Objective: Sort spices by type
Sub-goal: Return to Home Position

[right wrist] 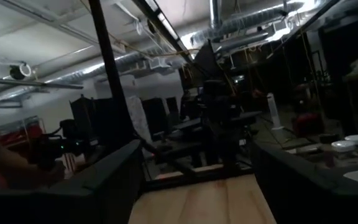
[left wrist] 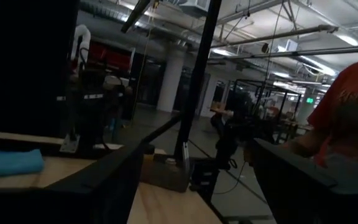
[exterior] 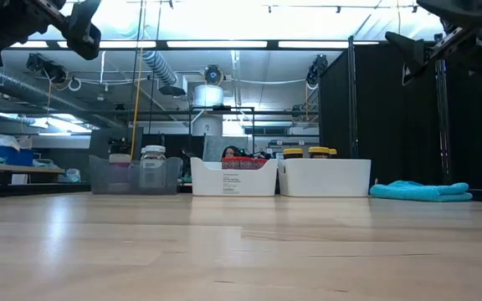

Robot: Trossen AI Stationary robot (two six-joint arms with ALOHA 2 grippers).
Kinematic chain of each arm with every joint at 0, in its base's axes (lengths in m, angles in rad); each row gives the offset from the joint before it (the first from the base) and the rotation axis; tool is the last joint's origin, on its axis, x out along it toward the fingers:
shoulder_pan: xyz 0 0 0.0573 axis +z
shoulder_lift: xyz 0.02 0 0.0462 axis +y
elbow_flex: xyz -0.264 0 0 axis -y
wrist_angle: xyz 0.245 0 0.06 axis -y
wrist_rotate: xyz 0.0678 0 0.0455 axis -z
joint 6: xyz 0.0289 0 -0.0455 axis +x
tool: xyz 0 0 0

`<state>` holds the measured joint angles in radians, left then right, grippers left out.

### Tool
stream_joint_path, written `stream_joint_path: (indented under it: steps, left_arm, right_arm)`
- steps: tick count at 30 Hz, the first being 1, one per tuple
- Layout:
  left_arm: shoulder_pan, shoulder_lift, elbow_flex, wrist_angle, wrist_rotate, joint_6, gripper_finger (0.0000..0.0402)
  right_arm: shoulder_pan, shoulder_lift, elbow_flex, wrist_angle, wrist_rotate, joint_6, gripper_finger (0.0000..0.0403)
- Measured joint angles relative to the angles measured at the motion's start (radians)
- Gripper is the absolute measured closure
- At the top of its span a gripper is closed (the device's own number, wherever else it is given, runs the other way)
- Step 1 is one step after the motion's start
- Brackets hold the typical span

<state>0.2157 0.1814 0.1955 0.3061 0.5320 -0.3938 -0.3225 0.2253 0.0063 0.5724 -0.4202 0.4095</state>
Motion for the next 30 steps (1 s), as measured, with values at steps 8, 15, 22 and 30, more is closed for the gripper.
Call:
stream_joint_path:
  steps: [8,15,22,30]
  left_arm:
    - [0.000,-0.001,-0.034,-0.015,-0.061,0.024,0.0100]
    - [0.000,0.000,-0.164,0.052,-0.283,0.027,0.0100]
    - [-0.001,0.001,-0.187,0.076,-0.299,0.029,0.0100]
    - [-0.002,0.002,-0.187,0.079,-0.367,0.076,0.0100]
  right_arm:
    - [0.000,0.000,0.000,-0.082,-0.009,-0.074,0.0097]
    - [0.000,0.002,0.000,-0.208,-0.020,-0.029,0.0099]
    - [0.000,0.002,0.000,-0.226,-0.021,-0.138,0.0100]
    - [0.000,0.002,0.000,-0.364,0.000,-0.185,0.0096]
